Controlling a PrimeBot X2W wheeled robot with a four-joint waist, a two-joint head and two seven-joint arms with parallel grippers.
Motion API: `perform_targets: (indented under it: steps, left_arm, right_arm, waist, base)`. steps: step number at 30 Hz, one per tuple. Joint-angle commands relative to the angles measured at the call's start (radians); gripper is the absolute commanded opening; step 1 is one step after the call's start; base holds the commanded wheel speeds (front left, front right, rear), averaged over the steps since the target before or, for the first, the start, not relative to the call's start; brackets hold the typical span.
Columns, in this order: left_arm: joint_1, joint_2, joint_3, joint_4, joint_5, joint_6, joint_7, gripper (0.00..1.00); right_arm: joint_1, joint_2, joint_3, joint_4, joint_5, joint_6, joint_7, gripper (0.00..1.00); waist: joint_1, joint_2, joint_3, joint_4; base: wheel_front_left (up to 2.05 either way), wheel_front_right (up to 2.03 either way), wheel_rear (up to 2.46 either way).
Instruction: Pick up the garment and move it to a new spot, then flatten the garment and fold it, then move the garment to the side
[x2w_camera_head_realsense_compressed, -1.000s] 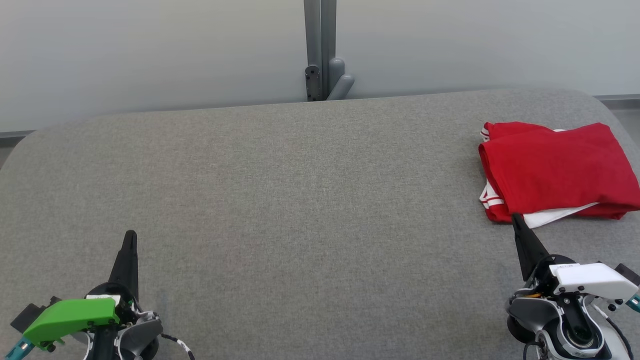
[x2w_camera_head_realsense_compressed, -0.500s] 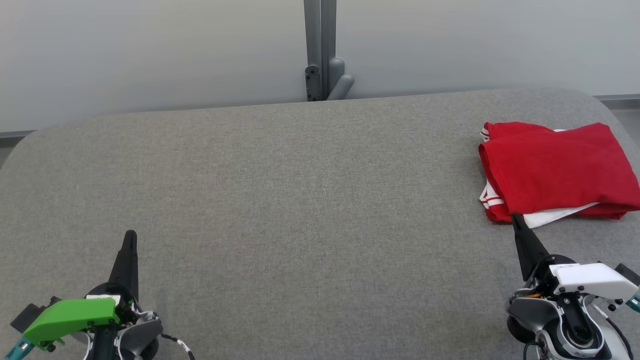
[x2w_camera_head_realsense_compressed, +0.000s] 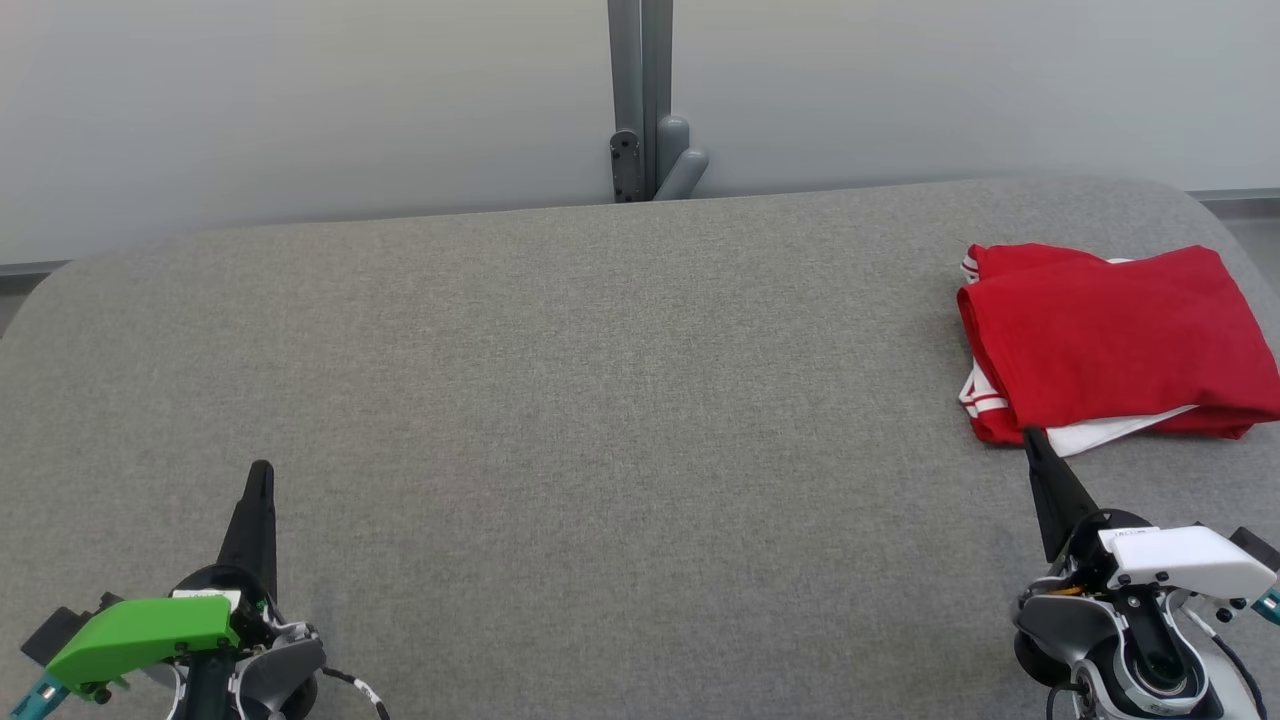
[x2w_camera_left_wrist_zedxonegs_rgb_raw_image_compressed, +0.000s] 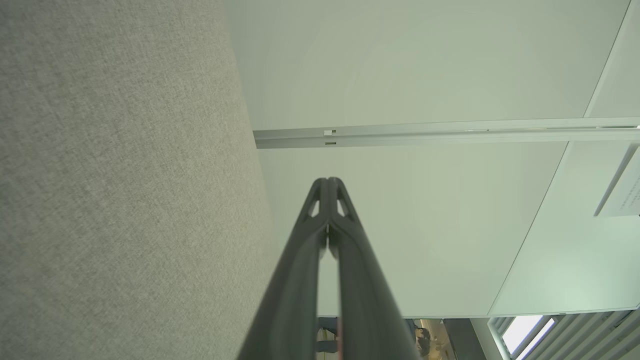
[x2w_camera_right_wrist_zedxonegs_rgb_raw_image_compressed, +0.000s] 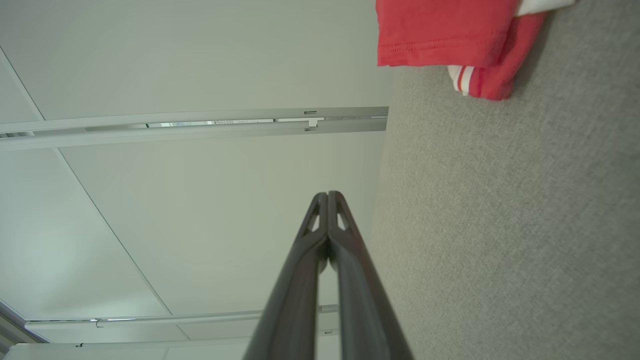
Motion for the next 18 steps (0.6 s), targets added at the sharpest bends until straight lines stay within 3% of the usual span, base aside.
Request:
perform_targets:
  steps: [1, 18]
  left_arm:
    - [-0.011, 0.007, 0.002, -0.006, -0.002, -0.005, 0.002, 0.0]
    - [-0.011, 0.007, 0.002, -0.005, -0.003, -0.005, 0.002, 0.0]
  right_arm:
    - [-0.001, -0.005, -0.001, -0.004, 0.007, 0.0, 0.003, 0.0]
    - [-0.001, -0.005, -0.001, -0.004, 0.007, 0.0, 0.003, 0.0]
  waist:
    - [0.0, 0.0012, 0.0, 0.0]
    - [0.0, 0.0012, 0.0, 0.0]
  base:
    - [0.0, 0.0, 0.0]
    - [0.0, 0.0, 0.0]
